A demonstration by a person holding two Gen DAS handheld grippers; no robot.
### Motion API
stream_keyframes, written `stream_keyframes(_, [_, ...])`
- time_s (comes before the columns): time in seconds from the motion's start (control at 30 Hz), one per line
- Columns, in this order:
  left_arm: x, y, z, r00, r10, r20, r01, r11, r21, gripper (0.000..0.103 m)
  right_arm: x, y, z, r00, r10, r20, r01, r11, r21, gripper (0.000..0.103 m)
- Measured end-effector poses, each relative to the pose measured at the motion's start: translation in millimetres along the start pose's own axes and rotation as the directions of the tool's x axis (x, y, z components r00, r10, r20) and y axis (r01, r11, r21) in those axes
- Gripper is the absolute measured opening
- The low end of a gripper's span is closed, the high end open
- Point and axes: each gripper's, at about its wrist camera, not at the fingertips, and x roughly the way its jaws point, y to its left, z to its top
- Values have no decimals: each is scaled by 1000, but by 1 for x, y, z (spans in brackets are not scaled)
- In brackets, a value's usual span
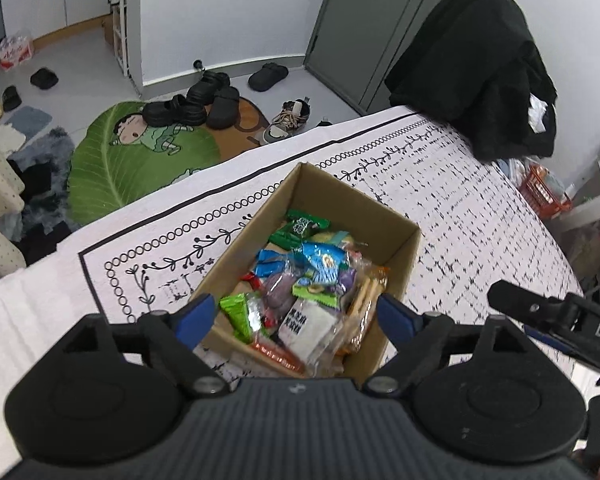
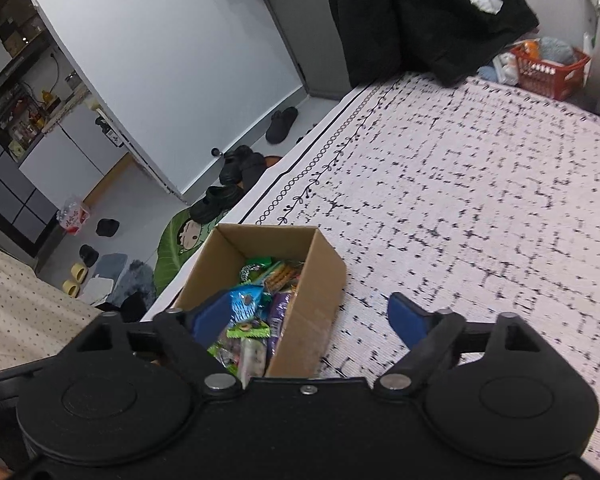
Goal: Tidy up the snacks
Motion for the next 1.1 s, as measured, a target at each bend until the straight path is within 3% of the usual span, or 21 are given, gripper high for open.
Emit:
stream_keyframes(0.27, [-30,-1,-22,1000,7,28,-8,998,55,102,-40,-1,-21,998,-31,63,35,997,-65,103])
stream_keyframes(0.6, [-71,-10,-52,998,14,67,-24,989,143,103,-95,-3,-43,991,-53,122,65,993,-102,103])
stream_keyframes(1.1, [-137,-18,-83,989,-54,135,24,977,213,103,-167,-5,-76,974,-71,217,103,985,-138,103])
